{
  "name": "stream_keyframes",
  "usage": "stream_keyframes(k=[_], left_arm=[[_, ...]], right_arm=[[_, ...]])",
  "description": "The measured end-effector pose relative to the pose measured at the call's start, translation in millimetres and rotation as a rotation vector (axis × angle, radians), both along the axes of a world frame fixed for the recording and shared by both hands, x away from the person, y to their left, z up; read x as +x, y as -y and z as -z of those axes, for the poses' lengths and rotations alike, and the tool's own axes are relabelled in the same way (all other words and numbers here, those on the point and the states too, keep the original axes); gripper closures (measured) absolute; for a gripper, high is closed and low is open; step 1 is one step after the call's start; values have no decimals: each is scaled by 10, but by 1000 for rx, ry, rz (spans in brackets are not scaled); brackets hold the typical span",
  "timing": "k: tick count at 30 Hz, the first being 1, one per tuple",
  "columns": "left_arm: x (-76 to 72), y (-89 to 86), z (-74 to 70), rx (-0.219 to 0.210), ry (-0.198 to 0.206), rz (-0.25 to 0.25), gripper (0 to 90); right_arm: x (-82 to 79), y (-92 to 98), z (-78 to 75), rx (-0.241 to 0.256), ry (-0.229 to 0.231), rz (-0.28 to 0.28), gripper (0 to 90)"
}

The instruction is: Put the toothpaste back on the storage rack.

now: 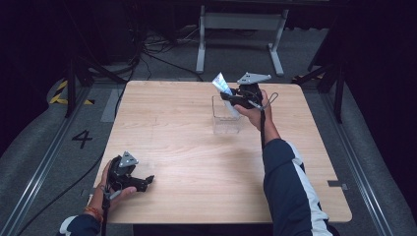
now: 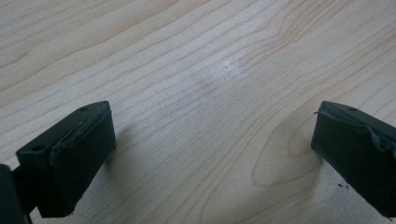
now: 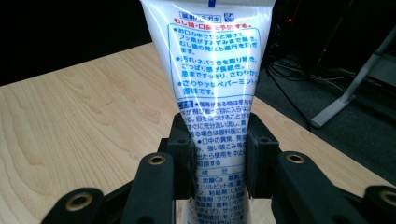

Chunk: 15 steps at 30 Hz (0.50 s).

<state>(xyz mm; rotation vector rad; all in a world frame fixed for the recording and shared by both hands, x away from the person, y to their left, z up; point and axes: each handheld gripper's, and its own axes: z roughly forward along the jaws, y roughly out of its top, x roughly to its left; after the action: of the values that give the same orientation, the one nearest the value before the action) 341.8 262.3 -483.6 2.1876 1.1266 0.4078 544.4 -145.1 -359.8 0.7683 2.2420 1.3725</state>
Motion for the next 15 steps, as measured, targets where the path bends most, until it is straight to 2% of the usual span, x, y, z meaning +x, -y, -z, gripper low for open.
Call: stream_keyframes(k=[10,15], left_arm=[[4,-8,0,5,8,9,3],[4,-8,0,5,8,10,3]], right_arm=[[2,64,127,-3,-12,11,686],[-15,55,160,-22,-9,12,683]])
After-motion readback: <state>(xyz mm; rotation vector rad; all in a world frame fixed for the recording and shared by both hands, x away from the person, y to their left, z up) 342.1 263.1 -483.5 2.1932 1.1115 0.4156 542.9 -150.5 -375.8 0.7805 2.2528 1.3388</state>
